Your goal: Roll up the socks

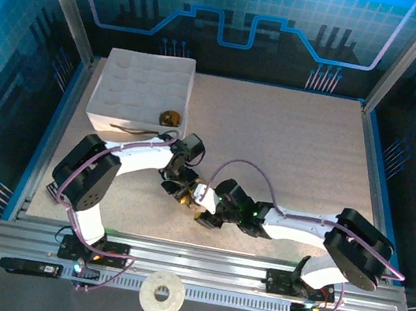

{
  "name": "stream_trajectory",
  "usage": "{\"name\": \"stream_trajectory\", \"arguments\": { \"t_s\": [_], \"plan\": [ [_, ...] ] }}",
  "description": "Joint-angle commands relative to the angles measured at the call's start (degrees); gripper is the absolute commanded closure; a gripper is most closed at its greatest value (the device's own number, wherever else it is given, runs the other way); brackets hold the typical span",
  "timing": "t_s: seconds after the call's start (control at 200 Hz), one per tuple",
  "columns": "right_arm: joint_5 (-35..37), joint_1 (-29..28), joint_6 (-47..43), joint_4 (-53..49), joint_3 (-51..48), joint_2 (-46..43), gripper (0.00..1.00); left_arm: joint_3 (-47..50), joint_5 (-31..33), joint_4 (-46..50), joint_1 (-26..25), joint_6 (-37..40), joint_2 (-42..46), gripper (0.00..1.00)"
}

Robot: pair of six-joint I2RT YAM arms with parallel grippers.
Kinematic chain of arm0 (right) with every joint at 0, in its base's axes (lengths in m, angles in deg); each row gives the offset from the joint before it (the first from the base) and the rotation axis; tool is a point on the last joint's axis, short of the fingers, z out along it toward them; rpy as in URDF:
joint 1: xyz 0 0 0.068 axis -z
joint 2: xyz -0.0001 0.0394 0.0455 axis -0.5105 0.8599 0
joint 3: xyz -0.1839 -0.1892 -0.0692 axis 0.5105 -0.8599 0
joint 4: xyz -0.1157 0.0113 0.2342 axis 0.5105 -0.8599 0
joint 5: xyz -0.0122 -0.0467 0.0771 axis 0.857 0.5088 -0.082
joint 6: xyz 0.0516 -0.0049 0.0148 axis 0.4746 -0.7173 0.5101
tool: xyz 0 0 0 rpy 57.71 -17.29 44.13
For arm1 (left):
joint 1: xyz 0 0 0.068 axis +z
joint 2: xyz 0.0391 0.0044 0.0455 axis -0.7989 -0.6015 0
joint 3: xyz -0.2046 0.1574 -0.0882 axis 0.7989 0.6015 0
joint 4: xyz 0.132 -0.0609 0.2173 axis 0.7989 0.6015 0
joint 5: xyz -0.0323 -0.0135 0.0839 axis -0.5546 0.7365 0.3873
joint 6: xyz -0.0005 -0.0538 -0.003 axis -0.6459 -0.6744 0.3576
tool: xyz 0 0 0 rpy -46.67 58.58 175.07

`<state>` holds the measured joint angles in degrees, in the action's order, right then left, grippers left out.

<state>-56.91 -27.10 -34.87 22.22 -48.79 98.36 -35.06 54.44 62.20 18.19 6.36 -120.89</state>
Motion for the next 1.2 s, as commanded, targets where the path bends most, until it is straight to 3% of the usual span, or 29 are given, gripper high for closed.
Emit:
{"name": "stream_trajectory", "arguments": {
  "t_s": [0.0, 0.19, 0.385, 0.495, 0.57, 0.68, 0.75, 0.991, 1.086, 1.196],
  "plan": [
    [8.19, -1.93, 0.65, 2.95, 0.59, 0.98, 0.40, 0.58, 0.54, 8.22, -1.00, -0.93, -5.58, 0.86],
    [8.37, -2.49, -0.41, 3.22, 4.90, 5.27, 0.39, -0.41, -0.10, 8.06, -0.65, -0.78, -7.05, 0.84],
    [8.57, -2.48, 0.70, 1.70, 8.38, 12.31, 0.44, -0.75, -0.72, 6.82, -0.28, -0.52, -6.99, 0.82],
    [9.56, -1.39, 2.16, -1.33, 11.08, 15.62, 0.52, -0.93, -0.55, 6.83, -0.29, -0.39, -5.60, 0.81],
    [9.36, -0.13, 3.89, -2.59, 11.62, 16.65, 0.63, -0.65, -0.82, 6.47, -0.30, -0.35, -4.19, 0.78],
    [6.45, 2.01, 6.27, -4.31, 11.49, 16.64, 0.92, -0.49, -1.12, 5.90, -0.27, -0.40, -1.08, 0.65],
    [4.36, 2.91, 7.07, -5.48, 10.88, 16.78, 1.00, -0.11, -0.40, 5.77, -0.07, -0.82, 1.96, 0.54],
    [-6.78, 7.22, 11.56, -4.13, 4.83, 16.90, 1.00, 4.79, -0.90, 0.48, 2.83, -3.62, 12.33, 0.21],
    [-10.72, 8.90, 12.64, -3.24, 3.45, 17.26, 1.00, 5.70, 0.72, -1.29, 4.19, -3.16, 15.54, 0.12],
    [-15.28, 11.03, 13.71, -3.29, 3.10, 18.41, 1.00, 7.73, 2.04, -6.02, 5.49, -2.04, 18.57, 0.10]
  ]
}}
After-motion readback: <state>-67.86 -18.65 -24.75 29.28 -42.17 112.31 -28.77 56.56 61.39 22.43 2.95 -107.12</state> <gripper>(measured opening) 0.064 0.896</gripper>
